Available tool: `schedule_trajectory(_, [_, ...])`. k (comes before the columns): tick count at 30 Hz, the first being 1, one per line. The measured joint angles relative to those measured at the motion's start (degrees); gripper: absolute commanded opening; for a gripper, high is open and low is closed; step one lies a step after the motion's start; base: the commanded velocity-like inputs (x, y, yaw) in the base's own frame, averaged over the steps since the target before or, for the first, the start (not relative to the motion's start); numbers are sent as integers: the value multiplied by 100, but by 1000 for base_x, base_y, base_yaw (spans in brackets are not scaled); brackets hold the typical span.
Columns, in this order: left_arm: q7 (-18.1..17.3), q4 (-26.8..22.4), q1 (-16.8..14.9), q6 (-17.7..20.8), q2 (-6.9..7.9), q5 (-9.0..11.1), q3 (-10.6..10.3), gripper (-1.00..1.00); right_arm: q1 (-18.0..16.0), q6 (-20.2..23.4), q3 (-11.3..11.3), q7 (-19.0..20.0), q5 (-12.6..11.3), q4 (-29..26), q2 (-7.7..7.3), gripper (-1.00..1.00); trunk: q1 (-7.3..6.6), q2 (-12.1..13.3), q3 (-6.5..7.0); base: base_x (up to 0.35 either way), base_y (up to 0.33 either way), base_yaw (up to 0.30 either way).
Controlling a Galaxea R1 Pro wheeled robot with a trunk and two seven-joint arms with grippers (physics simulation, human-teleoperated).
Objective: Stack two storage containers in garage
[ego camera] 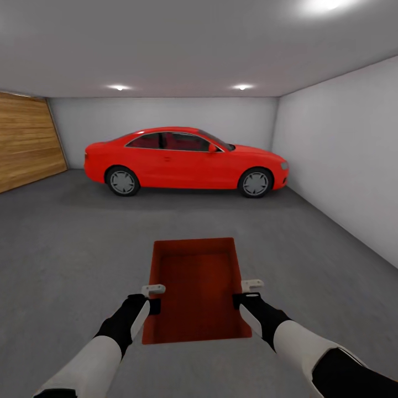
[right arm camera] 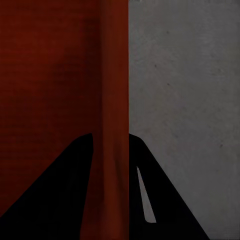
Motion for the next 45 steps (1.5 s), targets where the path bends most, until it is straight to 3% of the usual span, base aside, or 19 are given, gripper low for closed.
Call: schedule_trajectory(45, [-1, 13, 0, -2, 3, 11, -2, -100, 0, 13, 3, -5, 3, 1, 2, -100, 0, 0, 0, 321, 1, 0])
